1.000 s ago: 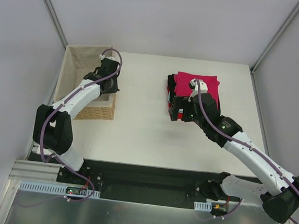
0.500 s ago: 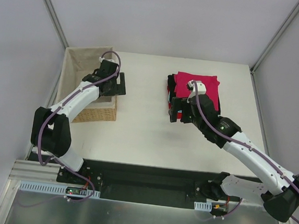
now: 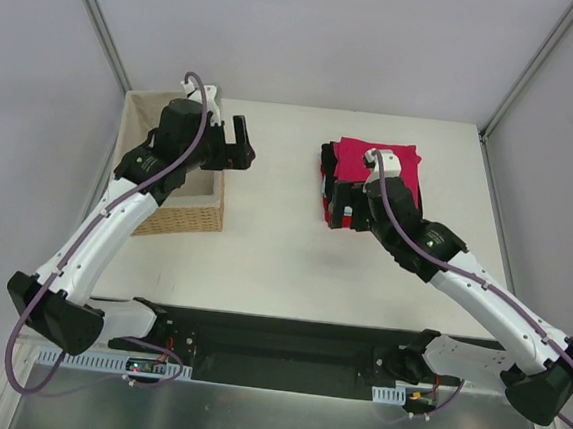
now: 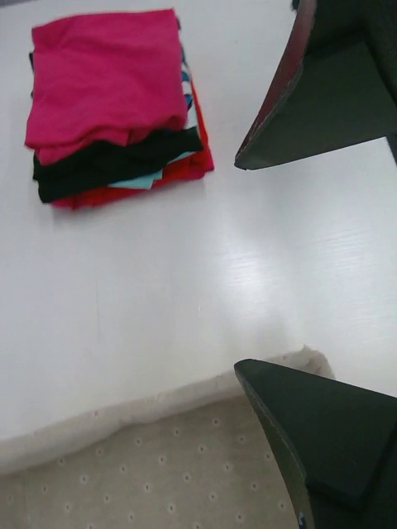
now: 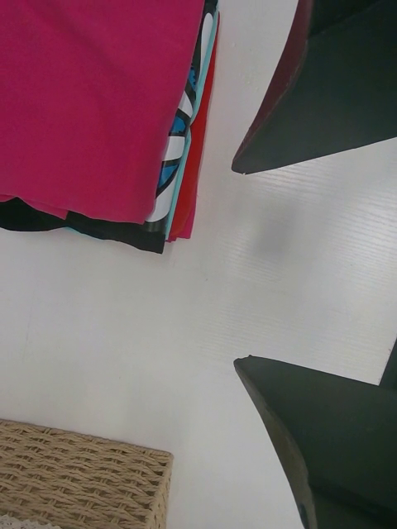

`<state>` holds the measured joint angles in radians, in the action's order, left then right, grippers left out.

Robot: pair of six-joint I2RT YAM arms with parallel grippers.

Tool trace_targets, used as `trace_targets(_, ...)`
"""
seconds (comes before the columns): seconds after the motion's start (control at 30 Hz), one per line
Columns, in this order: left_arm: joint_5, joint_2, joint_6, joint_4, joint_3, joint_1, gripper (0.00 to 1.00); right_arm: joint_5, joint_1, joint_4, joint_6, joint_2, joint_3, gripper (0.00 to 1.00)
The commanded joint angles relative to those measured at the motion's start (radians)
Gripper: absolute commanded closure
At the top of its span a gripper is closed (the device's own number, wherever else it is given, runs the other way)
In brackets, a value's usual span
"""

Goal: Fold and stack the t-shirts

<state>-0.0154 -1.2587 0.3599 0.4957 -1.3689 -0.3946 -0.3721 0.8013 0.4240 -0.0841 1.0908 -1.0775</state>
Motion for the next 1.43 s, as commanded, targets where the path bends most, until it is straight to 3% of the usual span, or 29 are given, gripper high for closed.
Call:
trace_targets(0.0,0.052,0.07,0.019,-0.008,0.088,-0.095,0.01,-0.036,0.007,0.001,0.021,-0.011,-0.015,0.03)
trace_targets(0.13,0.049,0.105,0.069,-0.075,0.247,-0.18,0.01,-0.027,0.013,-0.011,0.026,-0.012,0.013,0.03)
trace_targets(0.33,-0.031,0.098,0.106,-0.166,0.359,-0.317,0.01,-0.024,0.029,-0.031,0.014,-0.005,0.056,0.04)
trace_targets(0.7,-0.034,0.036,0.102,-0.192,0.337,-0.342,0.01,-0.031,0.036,-0.031,0.015,0.024,0.062,0.03)
trace_targets(1.4,-0.044,0.061,0.123,-0.201,0.37,-0.343,0.01,-0.07,0.042,-0.099,-0.002,-0.041,0.129,0.03)
